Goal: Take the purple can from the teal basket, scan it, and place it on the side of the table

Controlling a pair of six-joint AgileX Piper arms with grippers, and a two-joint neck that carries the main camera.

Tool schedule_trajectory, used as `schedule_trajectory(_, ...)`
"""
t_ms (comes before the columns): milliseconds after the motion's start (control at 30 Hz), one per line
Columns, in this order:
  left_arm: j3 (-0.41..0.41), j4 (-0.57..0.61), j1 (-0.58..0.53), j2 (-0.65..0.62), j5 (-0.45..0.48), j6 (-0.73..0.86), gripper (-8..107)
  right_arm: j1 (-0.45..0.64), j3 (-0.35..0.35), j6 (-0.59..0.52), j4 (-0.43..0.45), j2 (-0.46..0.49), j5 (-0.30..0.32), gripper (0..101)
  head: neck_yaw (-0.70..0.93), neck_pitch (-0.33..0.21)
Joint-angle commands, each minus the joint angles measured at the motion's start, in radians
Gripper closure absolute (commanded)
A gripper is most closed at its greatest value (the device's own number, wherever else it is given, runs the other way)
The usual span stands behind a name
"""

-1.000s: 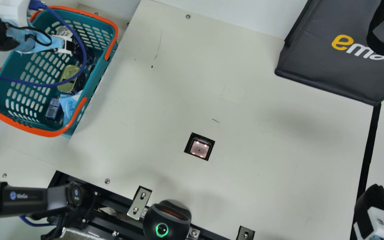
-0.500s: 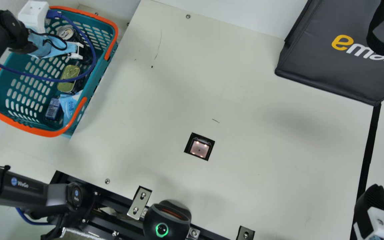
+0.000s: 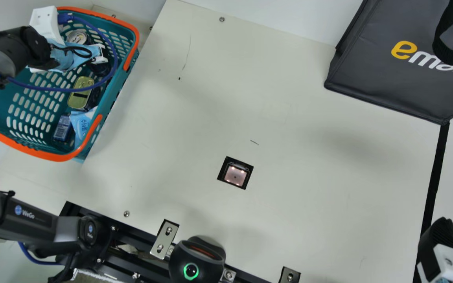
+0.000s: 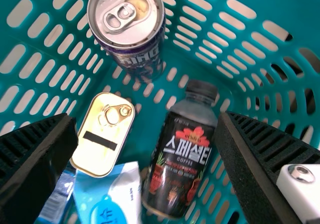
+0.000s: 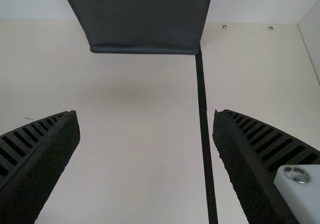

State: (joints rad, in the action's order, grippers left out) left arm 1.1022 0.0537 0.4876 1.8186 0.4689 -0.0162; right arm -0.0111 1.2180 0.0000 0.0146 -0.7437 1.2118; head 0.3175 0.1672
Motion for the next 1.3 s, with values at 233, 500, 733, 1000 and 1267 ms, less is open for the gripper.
schedule_trajectory(233,0.045,-0.034,-0.002,0.056,-0.036,-0.124,9,0.0,0.0,0.0,0.0,0.0,0.0,6,0.004,-0.029)
schedule_trajectory(500,0.13,-0.045,0.005,0.127,-0.02,-0.152,9,0.0,0.0,0.0,0.0,0.0,0.0,6,0.004,-0.029)
schedule_trajectory(733,0.207,-0.057,0.005,0.193,-0.002,-0.166,9,0.0,0.0,0.0,0.0,0.0,0.0,6,0.004,-0.029)
schedule_trajectory(1000,0.294,-0.056,0.002,0.265,0.023,-0.163,9,0.0,0.0,0.0,0.0,0.0,0.0,6,0.004,-0.029)
schedule_trajectory(1267,0.343,-0.081,-0.003,0.311,0.01,-0.184,9,0.0,0.0,0.0,0.0,0.0,0.0,6,0.004,-0.029)
